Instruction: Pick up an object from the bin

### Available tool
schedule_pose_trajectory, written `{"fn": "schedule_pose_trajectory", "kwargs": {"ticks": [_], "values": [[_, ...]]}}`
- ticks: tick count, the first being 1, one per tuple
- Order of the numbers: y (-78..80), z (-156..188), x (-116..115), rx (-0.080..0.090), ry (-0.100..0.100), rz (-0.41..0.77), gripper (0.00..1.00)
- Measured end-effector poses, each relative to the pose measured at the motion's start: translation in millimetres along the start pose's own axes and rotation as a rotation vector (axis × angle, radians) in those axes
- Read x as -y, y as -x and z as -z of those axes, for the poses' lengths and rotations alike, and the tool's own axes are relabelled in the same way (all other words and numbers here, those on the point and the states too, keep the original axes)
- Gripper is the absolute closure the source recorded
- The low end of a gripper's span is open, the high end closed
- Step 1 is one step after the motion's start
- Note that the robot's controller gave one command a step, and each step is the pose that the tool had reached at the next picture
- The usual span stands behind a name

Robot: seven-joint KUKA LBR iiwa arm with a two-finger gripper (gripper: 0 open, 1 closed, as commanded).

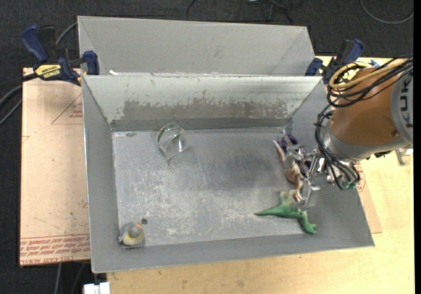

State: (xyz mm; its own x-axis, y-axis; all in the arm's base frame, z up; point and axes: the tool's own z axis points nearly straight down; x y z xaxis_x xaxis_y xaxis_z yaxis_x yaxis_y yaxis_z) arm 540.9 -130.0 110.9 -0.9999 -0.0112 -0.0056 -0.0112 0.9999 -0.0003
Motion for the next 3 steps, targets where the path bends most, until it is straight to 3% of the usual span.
{"fn": "schedule_pose_trajectory", "kwargs": {"ticks": [1,2,3], "values": [[-17.4,-39.4,-6.8,-0.009,0.001,0.062,0.00],[-15.4,-36.9,8.7,0.005,0.003,0.287,1.00],[-15.3,-36.9,8.7,0.006,0.002,0.288,1.00]]}}
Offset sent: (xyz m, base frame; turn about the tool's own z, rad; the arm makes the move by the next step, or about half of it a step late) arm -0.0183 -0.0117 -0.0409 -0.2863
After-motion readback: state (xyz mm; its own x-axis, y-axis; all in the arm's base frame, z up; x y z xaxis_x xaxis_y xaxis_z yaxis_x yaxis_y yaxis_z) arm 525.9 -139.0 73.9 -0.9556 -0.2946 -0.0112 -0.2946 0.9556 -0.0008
